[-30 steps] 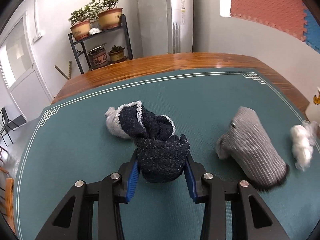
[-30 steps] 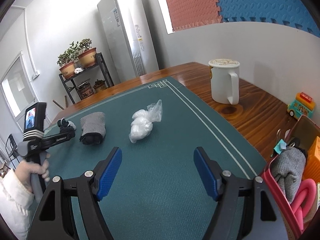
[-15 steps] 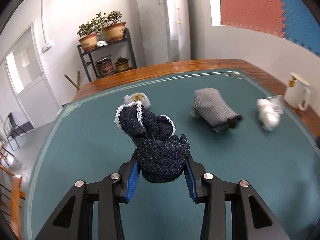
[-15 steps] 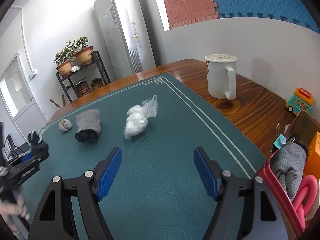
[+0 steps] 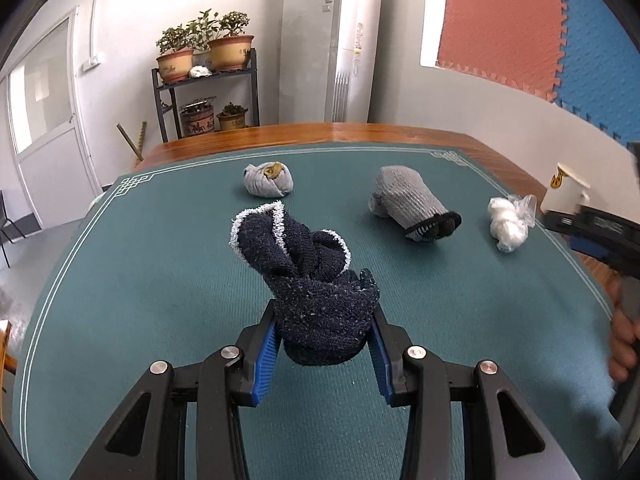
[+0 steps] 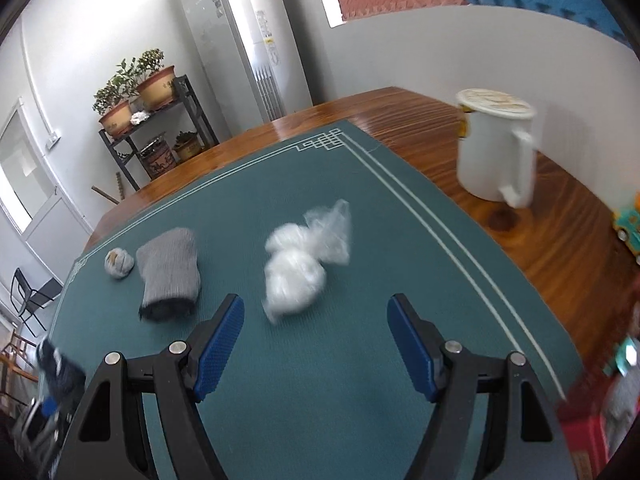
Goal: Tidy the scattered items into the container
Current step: 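Close the right tool on the white plastic bag, then carry the navy sock and plastic bag to the tin and open both tools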
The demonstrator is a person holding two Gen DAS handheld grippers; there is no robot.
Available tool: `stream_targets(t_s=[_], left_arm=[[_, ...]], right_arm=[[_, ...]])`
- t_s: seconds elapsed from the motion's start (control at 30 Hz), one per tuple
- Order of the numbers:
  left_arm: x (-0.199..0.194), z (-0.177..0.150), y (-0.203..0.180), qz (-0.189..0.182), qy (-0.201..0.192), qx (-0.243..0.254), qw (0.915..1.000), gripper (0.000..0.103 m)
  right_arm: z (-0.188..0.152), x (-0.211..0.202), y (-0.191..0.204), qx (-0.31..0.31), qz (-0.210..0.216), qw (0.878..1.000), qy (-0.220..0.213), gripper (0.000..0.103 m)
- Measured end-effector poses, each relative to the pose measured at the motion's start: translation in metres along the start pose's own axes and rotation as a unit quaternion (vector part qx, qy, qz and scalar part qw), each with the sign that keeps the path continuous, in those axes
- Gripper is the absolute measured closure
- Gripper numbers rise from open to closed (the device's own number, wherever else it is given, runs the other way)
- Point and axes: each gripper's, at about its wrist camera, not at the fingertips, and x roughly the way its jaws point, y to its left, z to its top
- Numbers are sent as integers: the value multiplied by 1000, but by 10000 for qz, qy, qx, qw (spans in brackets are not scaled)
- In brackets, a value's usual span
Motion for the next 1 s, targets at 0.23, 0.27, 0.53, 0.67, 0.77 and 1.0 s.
stream_targets(t_s=[0.23,0.27,0.53,0.67,0.77,1.0], left_arm=[[5,3,6,-82,92,-131,9998,61],[6,3,6,-87,109,-133,9998,60],[3,-1,-7,-141,105,15,9998,61],[-3,-3,-17,-220,62,123,9997,60],[-9,-4,-25,-306,25,211,9993,60],[-23,-10,-50,-549,27,437,9975,60]], right_arm=[[14,58,8,135,-89,9981,591,51],[12,63,7,117,-85,9976,675,68],[-5,24,-3,32,13,9989,459,79],[-17,-23,-14,-53,27,9998,181,79],[-29,-72,-33,-90,-77,9999,-109,79],[-57,-176,-118,108,-865,9936,-722,79]])
